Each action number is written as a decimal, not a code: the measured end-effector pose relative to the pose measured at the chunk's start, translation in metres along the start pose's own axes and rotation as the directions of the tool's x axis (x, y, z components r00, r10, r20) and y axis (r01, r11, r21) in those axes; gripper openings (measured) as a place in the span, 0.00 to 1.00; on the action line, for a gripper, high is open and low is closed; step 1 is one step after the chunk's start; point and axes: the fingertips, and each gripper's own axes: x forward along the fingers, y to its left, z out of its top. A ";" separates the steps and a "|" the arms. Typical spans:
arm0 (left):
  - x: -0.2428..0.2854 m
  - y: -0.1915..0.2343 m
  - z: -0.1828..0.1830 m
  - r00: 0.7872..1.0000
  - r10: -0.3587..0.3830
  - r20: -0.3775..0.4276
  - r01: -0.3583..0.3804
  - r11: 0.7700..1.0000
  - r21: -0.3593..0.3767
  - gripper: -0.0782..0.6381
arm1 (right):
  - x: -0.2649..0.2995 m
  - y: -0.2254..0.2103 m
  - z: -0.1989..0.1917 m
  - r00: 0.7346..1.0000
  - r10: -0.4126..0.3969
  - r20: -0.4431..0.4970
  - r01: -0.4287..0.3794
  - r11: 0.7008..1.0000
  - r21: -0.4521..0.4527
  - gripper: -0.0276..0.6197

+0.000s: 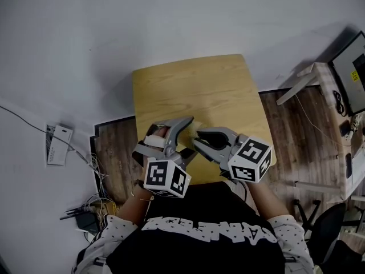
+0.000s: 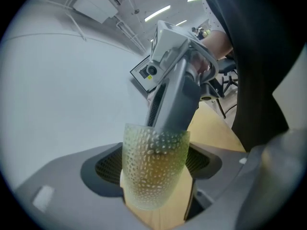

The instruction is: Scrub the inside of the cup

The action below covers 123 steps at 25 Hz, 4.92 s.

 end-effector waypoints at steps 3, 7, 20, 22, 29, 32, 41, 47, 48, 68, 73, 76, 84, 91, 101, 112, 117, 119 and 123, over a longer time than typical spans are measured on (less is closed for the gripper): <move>-0.002 0.000 -0.001 1.000 -0.012 0.015 0.012 0.999 -0.039 0.65 | 0.003 0.003 -0.002 0.997 0.009 -0.073 -0.018 0.993 -0.117 0.15; -0.004 -0.003 -0.001 0.999 -0.037 0.036 0.040 0.995 -0.094 0.65 | 0.004 0.008 -0.004 0.988 0.032 -0.150 -0.067 0.970 -0.232 0.15; -0.003 -0.016 0.006 0.988 -0.127 0.088 0.139 0.978 -0.154 0.65 | -0.001 0.017 -0.017 0.947 -0.015 -0.321 -0.184 0.795 -0.579 0.15; -0.002 -0.018 0.007 0.985 -0.143 0.097 0.158 0.973 -0.166 0.65 | -0.003 0.019 -0.020 0.938 -0.033 -0.346 -0.219 0.715 -0.664 0.15; -0.004 -0.026 0.013 0.972 -0.188 0.143 0.214 0.956 -0.200 0.65 | -0.011 0.024 -0.032 0.892 -0.127 -0.434 -0.356 0.394 -0.847 0.15; -0.003 -0.029 0.015 0.962 -0.214 0.167 0.248 0.944 -0.219 0.65 | -0.015 0.023 -0.036 0.870 -0.164 -0.464 -0.418 0.250 -0.873 0.15; -0.003 -0.040 0.013 0.944 -0.276 0.181 0.314 0.921 -0.231 0.65 | -0.017 0.022 -0.049 0.834 -0.337 -0.438 -0.542 -0.346 -0.766 0.15; -0.004 -0.048 0.011 0.924 -0.331 0.191 0.371 0.896 -0.245 0.65 | -0.016 0.017 -0.051 0.842 -0.360 -0.402 -0.535 -0.468 -0.703 0.15; -0.004 -0.049 0.011 0.925 -0.332 0.186 0.370 0.897 -0.240 0.65 | -0.016 0.015 -0.050 0.841 -0.362 -0.403 -0.536 -0.453 -0.713 0.15; -0.001 -0.041 0.010 0.961 -0.250 0.119 0.267 0.950 -0.163 0.64 | -0.018 0.019 -0.055 0.827 -0.285 -0.485 -0.479 0.094 -0.873 0.15; -0.001 -0.038 0.009 0.968 -0.234 0.095 0.244 0.964 -0.108 0.64 | -0.014 0.021 -0.052 0.838 -0.230 -0.496 -0.443 0.245 -0.862 0.15; 0.000 -0.037 0.007 0.974 -0.216 0.073 0.221 0.972 -0.072 0.64 | -0.010 0.022 -0.050 0.851 -0.193 -0.488 -0.405 0.348 -0.845 0.15; -0.002 -0.038 0.005 0.981 -0.186 0.055 0.188 0.982 -0.025 0.64 | -0.005 0.025 -0.041 0.894 -0.108 -0.435 -0.233 0.717 -0.657 0.15; -0.001 -0.036 0.007 0.986 -0.158 0.053 0.159 0.987 -0.007 0.64 | -0.006 0.018 -0.032 0.938 -0.023 -0.345 -0.087 0.950 -0.299 0.15; 0.000 -0.039 0.007 0.988 -0.143 0.055 0.142 0.990 0.019 0.64 | -0.009 0.011 -0.029 0.980 0.051 -0.194 -0.029 0.993 0.116 0.15; 0.011 -0.044 0.006 0.984 -0.154 0.089 0.154 0.988 0.003 0.64 | -0.019 0.001 -0.028 0.996 0.044 -0.075 -0.016 0.941 0.339 0.16; 0.018 -0.045 0.001 0.981 -0.171 0.096 0.173 0.985 -0.015 0.64 | -0.023 -0.001 -0.027 0.997 0.015 -0.072 0.009 0.946 0.324 0.16; 0.021 -0.047 0.001 0.978 -0.179 0.102 0.182 0.983 -0.024 0.64 | -0.024 -0.001 -0.028 0.997 -0.001 -0.077 0.025 0.950 0.312 0.16; 0.027 -0.050 0.000 0.974 -0.199 0.109 0.204 0.978 -0.033 0.64 | -0.024 -0.001 -0.031 0.993 -0.033 -0.114 0.060 0.967 0.246 0.16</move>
